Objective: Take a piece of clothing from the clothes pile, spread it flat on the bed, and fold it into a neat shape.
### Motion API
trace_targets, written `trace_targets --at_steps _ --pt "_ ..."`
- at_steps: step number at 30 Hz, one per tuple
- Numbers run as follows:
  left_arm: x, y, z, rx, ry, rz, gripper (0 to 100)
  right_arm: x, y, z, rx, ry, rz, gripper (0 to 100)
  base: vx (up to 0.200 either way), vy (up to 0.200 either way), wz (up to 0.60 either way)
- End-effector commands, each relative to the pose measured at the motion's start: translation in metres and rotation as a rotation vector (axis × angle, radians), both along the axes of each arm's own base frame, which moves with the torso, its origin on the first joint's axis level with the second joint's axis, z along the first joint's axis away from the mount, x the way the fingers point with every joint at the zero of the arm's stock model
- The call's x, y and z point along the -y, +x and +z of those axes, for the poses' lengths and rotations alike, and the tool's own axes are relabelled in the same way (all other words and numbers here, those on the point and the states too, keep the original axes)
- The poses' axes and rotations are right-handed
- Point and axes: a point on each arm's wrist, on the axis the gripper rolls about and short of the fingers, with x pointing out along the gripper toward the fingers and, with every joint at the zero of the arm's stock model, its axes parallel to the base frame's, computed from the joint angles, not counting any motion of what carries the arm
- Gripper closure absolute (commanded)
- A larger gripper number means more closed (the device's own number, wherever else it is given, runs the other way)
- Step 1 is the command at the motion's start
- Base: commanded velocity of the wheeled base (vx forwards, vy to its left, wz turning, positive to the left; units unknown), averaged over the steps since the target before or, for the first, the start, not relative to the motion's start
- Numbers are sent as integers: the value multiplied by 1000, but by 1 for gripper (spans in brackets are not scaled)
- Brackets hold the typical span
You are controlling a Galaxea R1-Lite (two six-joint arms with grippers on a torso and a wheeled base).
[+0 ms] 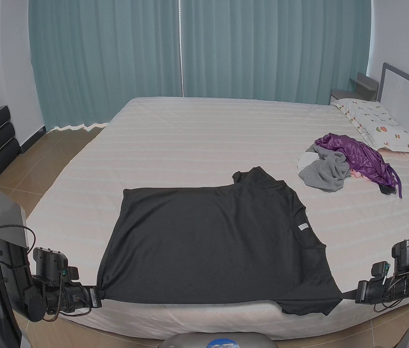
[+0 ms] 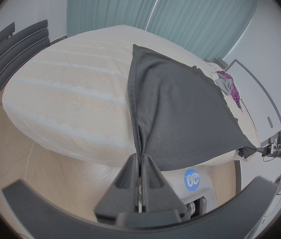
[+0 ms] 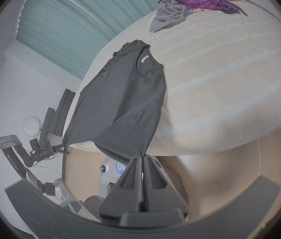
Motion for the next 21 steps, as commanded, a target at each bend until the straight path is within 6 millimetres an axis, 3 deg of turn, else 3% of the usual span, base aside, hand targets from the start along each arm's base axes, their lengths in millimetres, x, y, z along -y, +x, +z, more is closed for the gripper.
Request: trace_targets --at_steps 1,16,21 --pt "0 -6 5 3 1 -2 100 -1 -6 2 -14 2 4 100 0 0 0" --pt "0 -18 2 -66 -1 2 100 3 -21 8 -62 -13 18 100 0 0 0" --pt "-1 -24 9 -90 3 1 100 6 -26 6 -78 -10 53 100 0 0 0"
